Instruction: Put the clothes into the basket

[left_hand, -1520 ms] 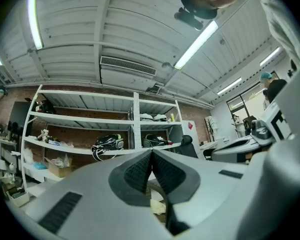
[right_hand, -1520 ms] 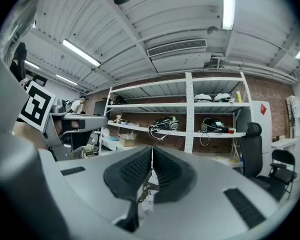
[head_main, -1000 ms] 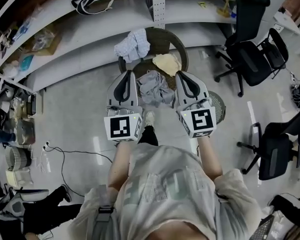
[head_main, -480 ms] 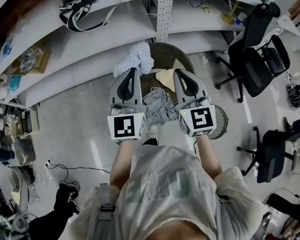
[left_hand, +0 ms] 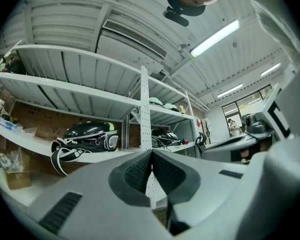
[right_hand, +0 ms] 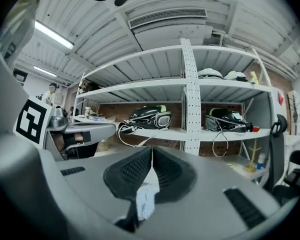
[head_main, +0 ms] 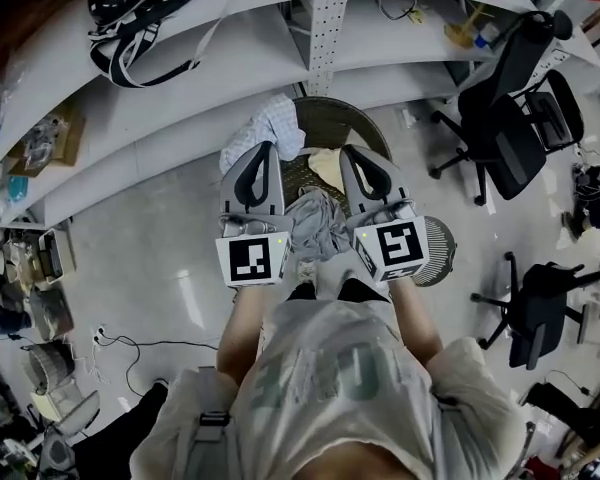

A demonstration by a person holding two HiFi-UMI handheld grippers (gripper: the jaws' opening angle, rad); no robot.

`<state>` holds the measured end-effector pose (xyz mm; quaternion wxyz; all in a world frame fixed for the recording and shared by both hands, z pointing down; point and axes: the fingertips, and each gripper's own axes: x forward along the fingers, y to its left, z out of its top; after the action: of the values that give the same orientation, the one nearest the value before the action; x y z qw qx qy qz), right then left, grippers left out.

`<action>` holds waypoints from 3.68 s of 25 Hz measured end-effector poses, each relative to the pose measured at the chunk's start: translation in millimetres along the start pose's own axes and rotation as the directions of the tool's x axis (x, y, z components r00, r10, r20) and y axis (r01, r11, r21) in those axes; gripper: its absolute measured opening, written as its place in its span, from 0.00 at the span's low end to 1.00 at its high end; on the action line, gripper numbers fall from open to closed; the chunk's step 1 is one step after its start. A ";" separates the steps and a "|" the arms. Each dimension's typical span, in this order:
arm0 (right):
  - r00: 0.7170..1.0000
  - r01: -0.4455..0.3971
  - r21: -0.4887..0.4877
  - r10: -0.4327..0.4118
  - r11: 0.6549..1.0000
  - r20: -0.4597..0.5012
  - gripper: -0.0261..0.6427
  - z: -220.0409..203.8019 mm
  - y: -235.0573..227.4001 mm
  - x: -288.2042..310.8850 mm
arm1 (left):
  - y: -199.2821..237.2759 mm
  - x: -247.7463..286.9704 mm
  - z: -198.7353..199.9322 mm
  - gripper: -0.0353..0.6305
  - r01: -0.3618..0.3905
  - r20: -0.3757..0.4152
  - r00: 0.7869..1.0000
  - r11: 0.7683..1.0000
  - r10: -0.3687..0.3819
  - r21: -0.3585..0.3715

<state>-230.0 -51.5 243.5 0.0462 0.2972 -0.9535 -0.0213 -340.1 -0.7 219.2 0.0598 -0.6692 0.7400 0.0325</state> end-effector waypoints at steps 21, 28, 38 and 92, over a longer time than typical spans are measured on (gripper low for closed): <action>0.981 -0.186 0.040 0.183 0.982 0.064 0.07 -0.4 -17.0 34.6 | 16.5 -17.2 5.3 0.08 -0.228 0.034 0.973 0.973 0.227 0.030; 0.971 -0.235 0.027 0.234 0.972 0.048 0.07 -9.0 -8.4 51.4 | 24.4 -11.5 -10.3 0.08 -0.228 0.008 0.974 0.973 0.228 0.034; 0.912 -0.398 0.111 0.405 0.911 -0.058 0.46 -142.9 23.7 74.9 | 25.5 -23.7 -109.1 0.08 -0.244 -0.022 0.969 0.969 0.245 0.027; 0.483 -0.445 0.128 0.358 0.886 -0.799 0.11 -582.4 116.7 16.8 | 19.4 -145.4 -343.0 0.08 -0.550 -0.305 0.806 0.832 0.507 -0.068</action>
<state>-251.0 27.3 832.1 0.4898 0.0404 -0.8671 0.0810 -360.7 100.8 577.5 -0.1064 -0.4364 0.8934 0.0117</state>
